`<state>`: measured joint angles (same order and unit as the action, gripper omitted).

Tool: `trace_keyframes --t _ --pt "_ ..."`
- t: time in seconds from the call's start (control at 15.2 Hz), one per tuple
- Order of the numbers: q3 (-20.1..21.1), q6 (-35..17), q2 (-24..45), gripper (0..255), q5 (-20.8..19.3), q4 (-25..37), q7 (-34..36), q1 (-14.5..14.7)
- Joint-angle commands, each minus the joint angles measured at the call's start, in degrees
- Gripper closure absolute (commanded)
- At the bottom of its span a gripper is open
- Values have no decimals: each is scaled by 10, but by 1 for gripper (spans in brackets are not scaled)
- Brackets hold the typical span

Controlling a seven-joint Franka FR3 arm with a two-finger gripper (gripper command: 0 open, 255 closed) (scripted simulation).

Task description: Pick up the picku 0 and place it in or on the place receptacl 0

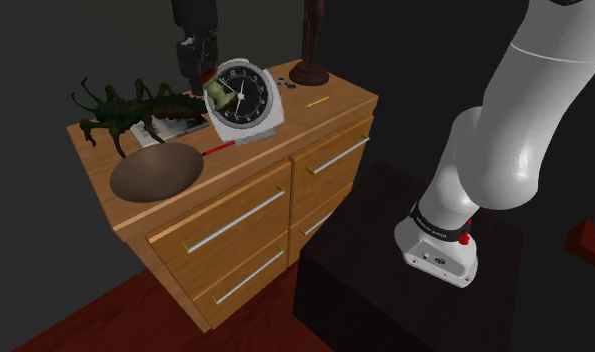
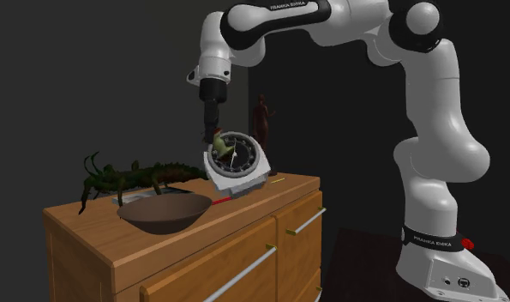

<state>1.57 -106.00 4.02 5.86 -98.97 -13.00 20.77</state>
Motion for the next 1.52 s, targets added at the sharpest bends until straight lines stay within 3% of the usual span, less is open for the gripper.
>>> trace_keyframes --t 0.0,0.66,1.45 --pt "12 6 20 255 -3 28 29 15" --pt "57 38 133 255 -31 183 152 88" --pt "56 -54 134 255 -30 92 145 87"
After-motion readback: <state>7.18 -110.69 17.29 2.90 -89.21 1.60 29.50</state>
